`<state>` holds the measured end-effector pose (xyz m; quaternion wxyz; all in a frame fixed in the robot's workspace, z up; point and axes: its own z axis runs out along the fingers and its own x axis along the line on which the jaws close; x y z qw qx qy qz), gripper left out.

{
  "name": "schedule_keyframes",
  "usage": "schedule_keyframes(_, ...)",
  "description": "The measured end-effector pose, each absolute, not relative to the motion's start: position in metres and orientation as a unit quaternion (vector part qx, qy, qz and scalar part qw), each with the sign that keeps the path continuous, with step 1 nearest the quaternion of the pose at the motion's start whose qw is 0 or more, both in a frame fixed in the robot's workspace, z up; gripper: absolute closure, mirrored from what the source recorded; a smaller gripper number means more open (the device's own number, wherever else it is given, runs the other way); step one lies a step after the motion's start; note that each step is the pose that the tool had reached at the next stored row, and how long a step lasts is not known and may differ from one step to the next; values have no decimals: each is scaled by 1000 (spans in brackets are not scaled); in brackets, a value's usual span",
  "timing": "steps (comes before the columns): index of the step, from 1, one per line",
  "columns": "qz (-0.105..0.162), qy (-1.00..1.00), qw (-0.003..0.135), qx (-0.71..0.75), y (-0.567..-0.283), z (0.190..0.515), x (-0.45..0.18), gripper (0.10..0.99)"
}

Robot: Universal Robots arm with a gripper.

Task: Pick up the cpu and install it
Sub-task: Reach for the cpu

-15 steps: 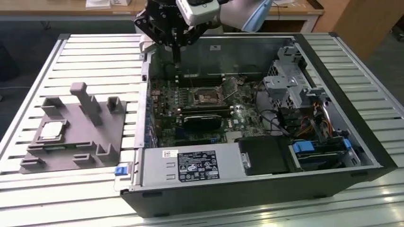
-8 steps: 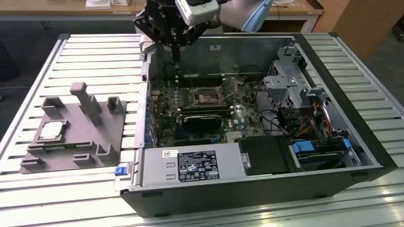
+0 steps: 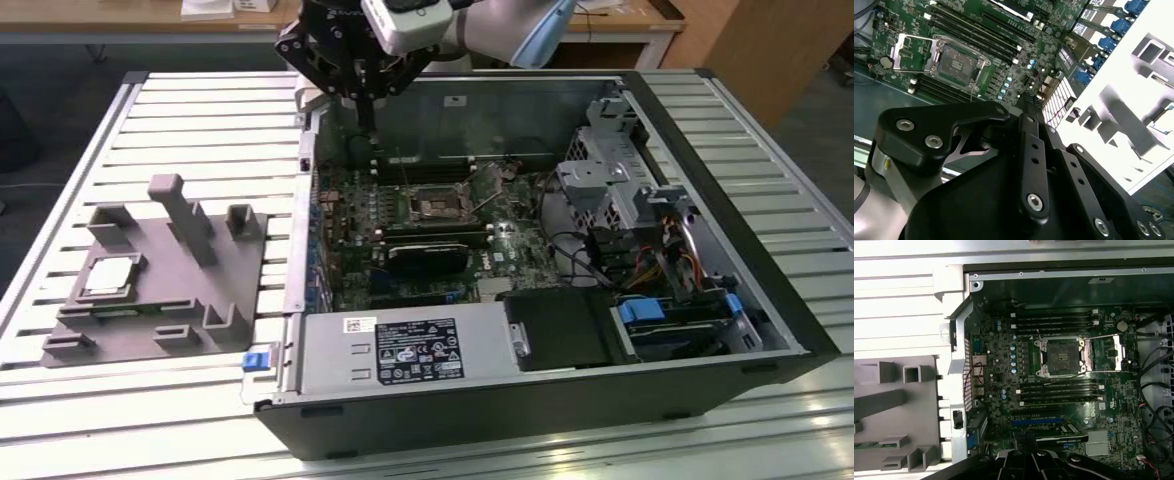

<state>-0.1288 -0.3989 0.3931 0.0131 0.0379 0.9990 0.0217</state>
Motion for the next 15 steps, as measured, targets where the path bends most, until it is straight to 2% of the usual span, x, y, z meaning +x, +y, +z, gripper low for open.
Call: schedule_keyframes(15,22,999,13,38,-399,392,-139,980)
